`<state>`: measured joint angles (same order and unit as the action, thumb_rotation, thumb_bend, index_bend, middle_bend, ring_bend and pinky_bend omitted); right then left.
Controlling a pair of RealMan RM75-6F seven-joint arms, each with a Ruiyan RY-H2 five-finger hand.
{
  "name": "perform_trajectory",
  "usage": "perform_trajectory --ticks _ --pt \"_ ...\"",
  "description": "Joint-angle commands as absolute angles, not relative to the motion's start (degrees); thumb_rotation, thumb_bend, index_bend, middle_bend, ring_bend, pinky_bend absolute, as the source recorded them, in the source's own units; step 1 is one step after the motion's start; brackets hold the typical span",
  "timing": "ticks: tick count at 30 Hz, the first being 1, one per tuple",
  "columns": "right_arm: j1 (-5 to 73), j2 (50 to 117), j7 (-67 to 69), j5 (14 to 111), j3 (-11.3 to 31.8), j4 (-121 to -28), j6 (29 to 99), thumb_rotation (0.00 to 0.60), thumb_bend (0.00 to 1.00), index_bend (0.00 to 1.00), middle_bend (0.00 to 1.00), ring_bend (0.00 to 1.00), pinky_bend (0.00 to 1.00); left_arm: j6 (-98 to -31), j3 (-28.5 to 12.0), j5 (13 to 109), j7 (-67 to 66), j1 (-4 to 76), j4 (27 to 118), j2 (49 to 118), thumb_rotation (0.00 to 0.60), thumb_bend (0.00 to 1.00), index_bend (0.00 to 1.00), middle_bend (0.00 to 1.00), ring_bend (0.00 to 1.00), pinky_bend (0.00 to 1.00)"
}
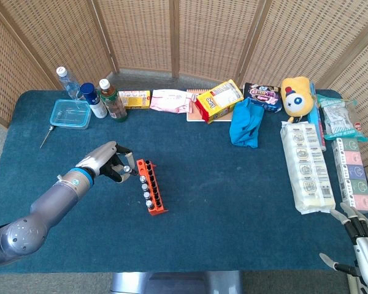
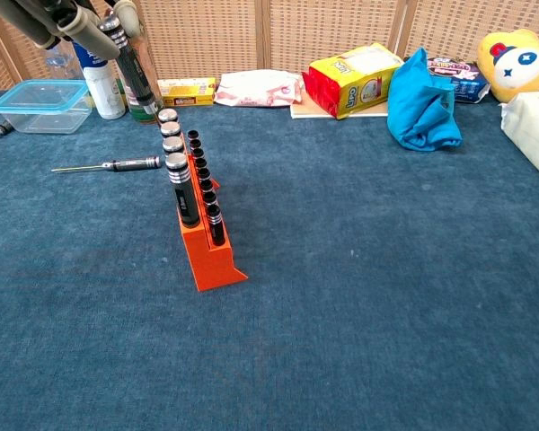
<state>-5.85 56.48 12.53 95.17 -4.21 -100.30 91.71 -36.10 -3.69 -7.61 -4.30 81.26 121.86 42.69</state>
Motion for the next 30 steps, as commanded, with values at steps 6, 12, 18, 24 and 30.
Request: perform_trajectory --ticks 6,12,18,24,30 --pt "-5.94 56.37 12.82 95.12 -4.19 -100.26 91.90 0.600 0.00 0.16 0.06 0.00 0.00 -37.93 -3.54 -8.50 -5.15 81.70 121.26 44.94 0.600 0.40 0.56 1.00 1.00 1.00" --pt "-5.98 56.25 13.18 95.03 -4.10 -100.21 92.07 0.600 0.00 0.16 0.06 0.00 0.00 -39.78 -3.64 -9.48 -6.04 82.16 121.10 46.45 0.600 0.40 0.56 1.00 1.00 1.00" --pt "-5.99 56.20 13.36 95.11 -4.14 -100.13 92.09 0.600 0.00 0.16 0.06 0.00 0.00 -41.80 -4.15 -10.37 -6.69 82.09 120.34 48.46 0.600 0.40 0.56 1.00 1.00 1.00" --pt "-5.98 56.21 13.32 95.02 -4.11 -100.14 92.01 0.600 0.00 0.16 0.06 0.00 0.00 -44.75 -4.36 -11.10 -8.18 81.96 118.69 51.59 0.600 0.40 0.56 1.00 1.00 1.00" --pt "-5.96 56.22 13.26 94.94 -4.08 -100.19 91.95 0.600 0.00 0.16 0.06 0.00 0.00 -46.61 -4.98 -12.02 -9.53 81.72 117.32 53.81 0.600 0.40 0.56 1.00 1.00 1.00"
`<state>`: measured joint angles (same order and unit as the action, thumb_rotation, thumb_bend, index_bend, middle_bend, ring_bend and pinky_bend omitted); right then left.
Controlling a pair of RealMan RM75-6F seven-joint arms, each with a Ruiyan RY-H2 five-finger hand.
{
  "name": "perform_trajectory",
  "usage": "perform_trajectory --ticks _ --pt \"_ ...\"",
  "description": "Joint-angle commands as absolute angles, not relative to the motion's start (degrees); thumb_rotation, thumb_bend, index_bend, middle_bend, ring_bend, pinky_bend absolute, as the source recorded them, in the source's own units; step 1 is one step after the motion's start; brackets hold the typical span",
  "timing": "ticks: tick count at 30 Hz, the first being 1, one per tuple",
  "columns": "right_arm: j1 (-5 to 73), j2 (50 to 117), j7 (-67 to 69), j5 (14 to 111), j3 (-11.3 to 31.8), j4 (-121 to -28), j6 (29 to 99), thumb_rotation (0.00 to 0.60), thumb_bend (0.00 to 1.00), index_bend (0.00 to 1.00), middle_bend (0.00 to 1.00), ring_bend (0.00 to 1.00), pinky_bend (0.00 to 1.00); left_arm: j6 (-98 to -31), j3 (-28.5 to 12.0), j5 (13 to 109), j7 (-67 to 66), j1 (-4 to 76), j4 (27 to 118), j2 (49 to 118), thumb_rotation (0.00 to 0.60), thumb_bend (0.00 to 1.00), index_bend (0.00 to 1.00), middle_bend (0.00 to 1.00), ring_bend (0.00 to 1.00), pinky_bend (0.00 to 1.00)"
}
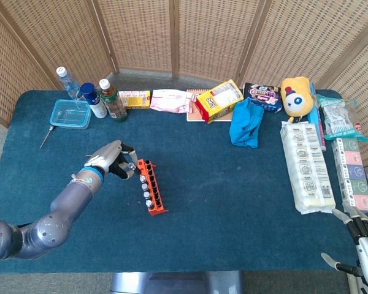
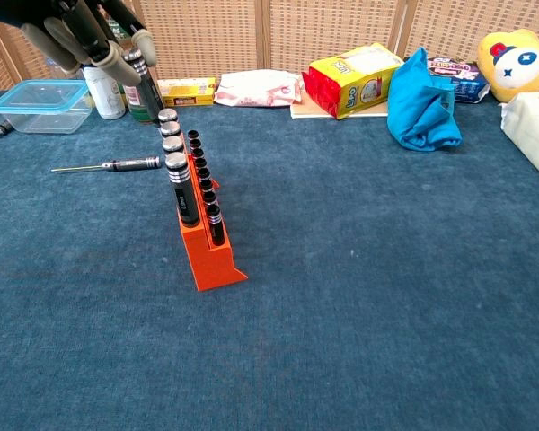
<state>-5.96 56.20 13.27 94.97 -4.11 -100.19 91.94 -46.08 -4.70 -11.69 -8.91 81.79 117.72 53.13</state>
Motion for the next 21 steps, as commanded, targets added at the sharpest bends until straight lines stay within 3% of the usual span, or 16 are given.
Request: perform_trajectory --ticks 1,21 --pt "-5.96 56.23 13.23 94.91 -4.07 -100.18 91.94 0.600 0.00 0.16 0.06 0.00 0.00 -46.85 -5.20 -12.20 -9.94 81.72 117.12 54.22 0.600 0.40 0.56 1.00 1.00 1.00" --pt "-5.88 56.15 13.62 94.63 -3.98 -100.05 91.73 0.600 0.00 0.16 0.06 0.00 0.00 -50.38 -8.37 -17.04 -16.65 81.95 115.98 57.90 0.600 0.40 0.56 1.00 1.00 1.00"
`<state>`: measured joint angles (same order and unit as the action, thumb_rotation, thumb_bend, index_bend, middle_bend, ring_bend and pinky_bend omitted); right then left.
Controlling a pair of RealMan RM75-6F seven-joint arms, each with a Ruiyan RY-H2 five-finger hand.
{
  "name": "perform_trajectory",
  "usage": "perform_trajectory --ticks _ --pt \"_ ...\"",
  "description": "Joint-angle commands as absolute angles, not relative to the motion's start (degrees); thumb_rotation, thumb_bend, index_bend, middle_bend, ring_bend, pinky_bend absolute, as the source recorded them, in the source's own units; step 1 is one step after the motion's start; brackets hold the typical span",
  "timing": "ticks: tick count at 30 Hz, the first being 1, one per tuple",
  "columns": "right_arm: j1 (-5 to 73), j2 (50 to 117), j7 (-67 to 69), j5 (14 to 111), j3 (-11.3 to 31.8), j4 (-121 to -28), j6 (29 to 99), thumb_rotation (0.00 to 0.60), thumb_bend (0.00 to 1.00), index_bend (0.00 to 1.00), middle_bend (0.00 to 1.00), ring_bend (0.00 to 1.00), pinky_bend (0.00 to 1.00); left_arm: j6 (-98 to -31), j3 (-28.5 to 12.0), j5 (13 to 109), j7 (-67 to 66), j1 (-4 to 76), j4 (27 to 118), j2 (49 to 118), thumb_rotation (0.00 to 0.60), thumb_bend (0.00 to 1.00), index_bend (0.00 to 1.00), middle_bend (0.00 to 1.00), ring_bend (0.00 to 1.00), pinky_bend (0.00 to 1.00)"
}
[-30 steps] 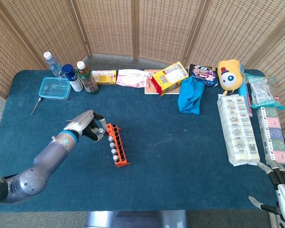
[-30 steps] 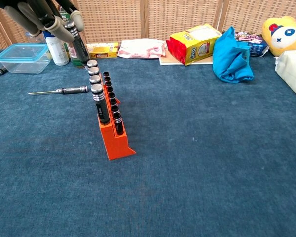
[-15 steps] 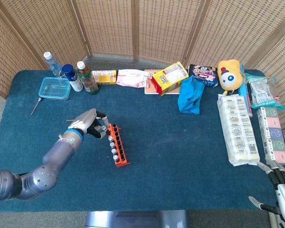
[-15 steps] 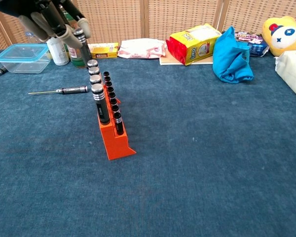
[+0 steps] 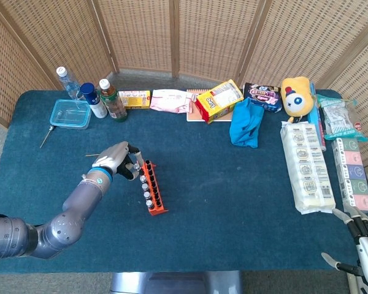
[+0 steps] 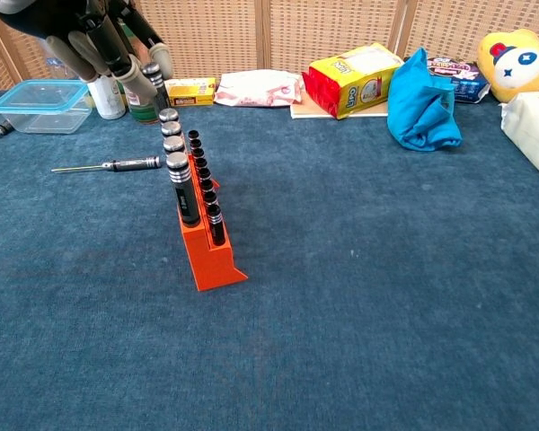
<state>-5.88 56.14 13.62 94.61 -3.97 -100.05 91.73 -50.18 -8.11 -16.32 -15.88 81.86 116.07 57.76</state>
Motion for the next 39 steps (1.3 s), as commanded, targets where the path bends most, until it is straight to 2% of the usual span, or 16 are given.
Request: perform_trajectory --ticks 1,25,39 --pt "-5.88 56.13 13.63 94.67 -4.00 -100.07 91.72 0.600 0.00 0.16 0.06 0.00 0.00 -50.47 -8.53 -17.33 -16.99 81.96 115.94 57.93 0.600 0.40 0.56 1.00 1.00 1.00" --pt "-5.95 56.06 13.84 94.56 -3.95 -99.99 91.82 0.600 0.00 0.16 0.06 0.00 0.00 -56.42 -11.63 -22.65 -25.62 82.78 113.69 63.09 0.600 0.40 0.56 1.00 1.00 1.00" --pt "-6.07 55.91 14.08 94.73 -3.96 -100.09 92.12 0.600 0.00 0.16 0.06 0.00 0.00 -57.24 -14.77 -22.70 -27.47 80.02 114.35 62.91 0.600 0.39 0.56 1.00 1.00 1.00"
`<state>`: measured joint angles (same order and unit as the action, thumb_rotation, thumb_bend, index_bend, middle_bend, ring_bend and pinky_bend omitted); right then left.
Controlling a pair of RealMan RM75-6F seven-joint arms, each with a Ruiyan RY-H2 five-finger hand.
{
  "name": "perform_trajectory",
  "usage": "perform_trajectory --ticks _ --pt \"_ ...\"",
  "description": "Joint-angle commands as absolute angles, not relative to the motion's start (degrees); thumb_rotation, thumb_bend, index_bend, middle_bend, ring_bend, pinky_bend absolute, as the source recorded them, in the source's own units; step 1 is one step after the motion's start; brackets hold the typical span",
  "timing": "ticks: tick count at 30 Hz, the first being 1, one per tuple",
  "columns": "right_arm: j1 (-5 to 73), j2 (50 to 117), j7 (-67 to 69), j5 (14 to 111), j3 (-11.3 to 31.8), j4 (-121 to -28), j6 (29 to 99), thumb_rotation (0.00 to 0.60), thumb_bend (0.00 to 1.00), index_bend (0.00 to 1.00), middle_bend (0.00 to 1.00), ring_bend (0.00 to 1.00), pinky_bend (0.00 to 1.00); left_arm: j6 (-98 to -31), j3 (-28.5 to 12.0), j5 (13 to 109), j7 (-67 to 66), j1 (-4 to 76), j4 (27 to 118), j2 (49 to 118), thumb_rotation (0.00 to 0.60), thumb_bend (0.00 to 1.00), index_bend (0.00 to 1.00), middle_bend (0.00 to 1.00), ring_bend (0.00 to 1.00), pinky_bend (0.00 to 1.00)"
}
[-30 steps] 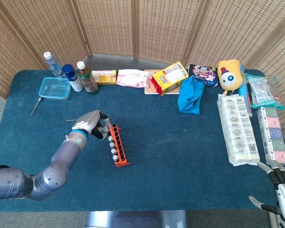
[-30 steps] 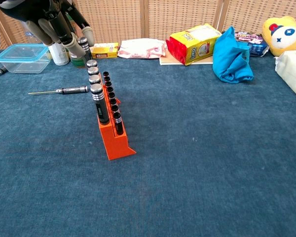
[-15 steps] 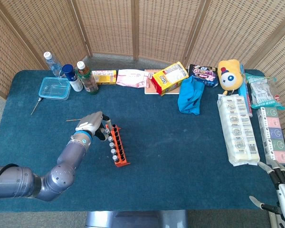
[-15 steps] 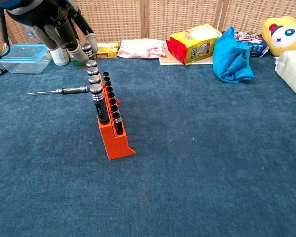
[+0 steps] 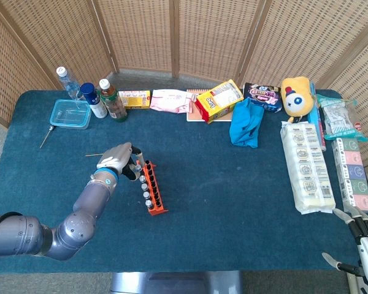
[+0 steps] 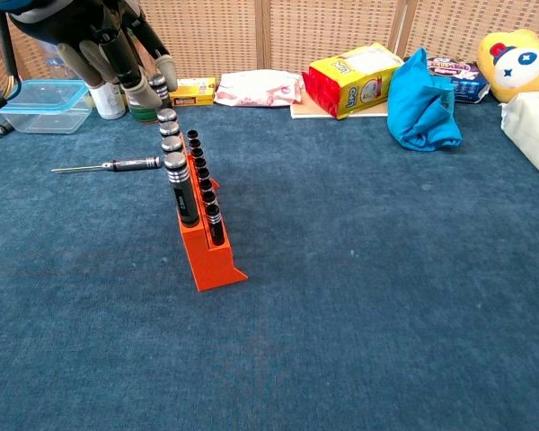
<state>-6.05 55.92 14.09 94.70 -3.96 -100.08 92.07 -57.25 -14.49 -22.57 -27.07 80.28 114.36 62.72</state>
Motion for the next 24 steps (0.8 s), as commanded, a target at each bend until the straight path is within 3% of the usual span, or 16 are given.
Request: perform_trajectory --ticks 1,24 --pt "-6.10 55.90 14.07 94.78 -3.97 -100.09 92.18 0.600 0.00 0.16 0.06 0.00 0.00 -57.26 -14.98 -22.79 -27.73 79.85 114.28 63.05 0.600 0.39 0.56 1.00 1.00 1.00" --pt "-5.97 55.92 14.03 94.68 -4.00 -100.16 91.77 0.600 0.00 0.16 0.06 0.00 0.00 -57.98 -18.26 -23.59 -31.65 76.99 113.47 64.31 0.600 0.39 0.56 1.00 1.00 1.00"
